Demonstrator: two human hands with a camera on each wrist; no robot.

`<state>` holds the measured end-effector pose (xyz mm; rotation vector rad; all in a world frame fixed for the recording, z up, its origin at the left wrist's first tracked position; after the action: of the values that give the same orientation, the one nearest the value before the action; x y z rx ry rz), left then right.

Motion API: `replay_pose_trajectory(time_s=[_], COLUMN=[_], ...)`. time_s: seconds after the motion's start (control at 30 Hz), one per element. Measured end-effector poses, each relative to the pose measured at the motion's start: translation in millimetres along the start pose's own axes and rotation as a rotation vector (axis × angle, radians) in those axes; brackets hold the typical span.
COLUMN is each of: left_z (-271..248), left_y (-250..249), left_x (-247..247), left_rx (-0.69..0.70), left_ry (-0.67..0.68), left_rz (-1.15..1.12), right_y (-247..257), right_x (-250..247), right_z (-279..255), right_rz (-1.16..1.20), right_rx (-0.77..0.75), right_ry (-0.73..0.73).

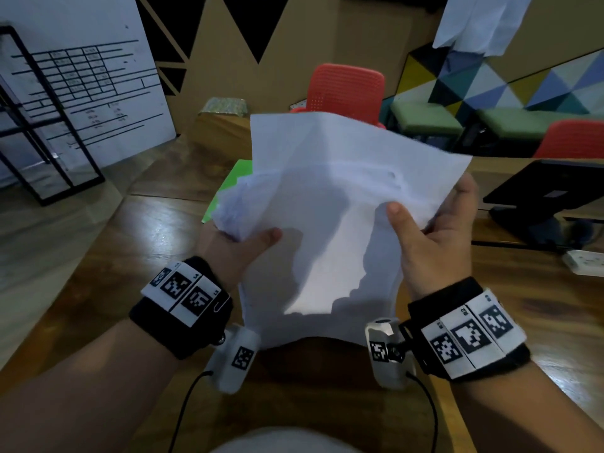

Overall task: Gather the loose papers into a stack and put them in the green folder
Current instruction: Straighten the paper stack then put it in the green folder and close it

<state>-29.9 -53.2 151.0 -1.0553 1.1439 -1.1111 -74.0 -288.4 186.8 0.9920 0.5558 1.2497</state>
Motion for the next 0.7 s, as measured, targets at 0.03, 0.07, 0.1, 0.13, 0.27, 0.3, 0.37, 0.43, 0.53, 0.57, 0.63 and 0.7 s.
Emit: replay_pose_trajectory(time_s=[0.03,0.07,0.1,0.13,0.27,0.3,0.37,0.43,0.53,0.57,0.63,0.7], left_z=[2,2,4,5,6,6,6,7,7,7,9,10], left_y=[-2,-6,-8,-10,-11,-9,-5,-1,2,1,4,7], left_x=[1,3,2,3,3,3,2,1,1,1,-1,-2], left_rx=[0.015,0.029,0.04,0.047,0.071,0.072,0.046,0.007,-0.018,-0.022,-0.042,-0.071], left_ry=[0.021,0.043,0.044,0.046,0.04,0.042,0.043,0.038,0.062,0.065,0.052,0.056], left_rz=[-0.006,-0.035,-0.055,-0.061,-0.047,-0.042,-0.057,-0.075,-0.072,-0.073,-0.052,-0.024], right_y=[2,4,6,8,10,10,12,13,5,3,2,-4], right_x=[2,2,2,1,1,-1,-6,-9,-7,-7,-12,-20], right_z=[1,2,3,4,7,7,10,12,15,16,17,15], right_rz=[0.016,0.055,0.107,0.142,0.025,0.009,0.007,-0.032,-0.142,-0.139,-0.076,0.072], right_rx=[-0.018,-0.016,0.002,0.032,0.102,0.081,0.006,-0.031,0.078,0.098,0.085,0.119], right_ry=[0.01,-0.001,-0.027,-0.061,-0.083,-0.095,-0.119,-0.109,-0.063,-0.057,-0.043,0.0])
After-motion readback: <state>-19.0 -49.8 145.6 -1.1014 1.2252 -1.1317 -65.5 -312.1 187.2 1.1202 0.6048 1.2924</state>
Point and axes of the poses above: each hand's wrist, its own z-axis towards the middle knuckle, its own x-axis out of the palm, y = z × x, the point moved 4 cm from there along z, towards the middle knuckle, and after that the axes turned 2 degrees about y, right-handed, at the moved point
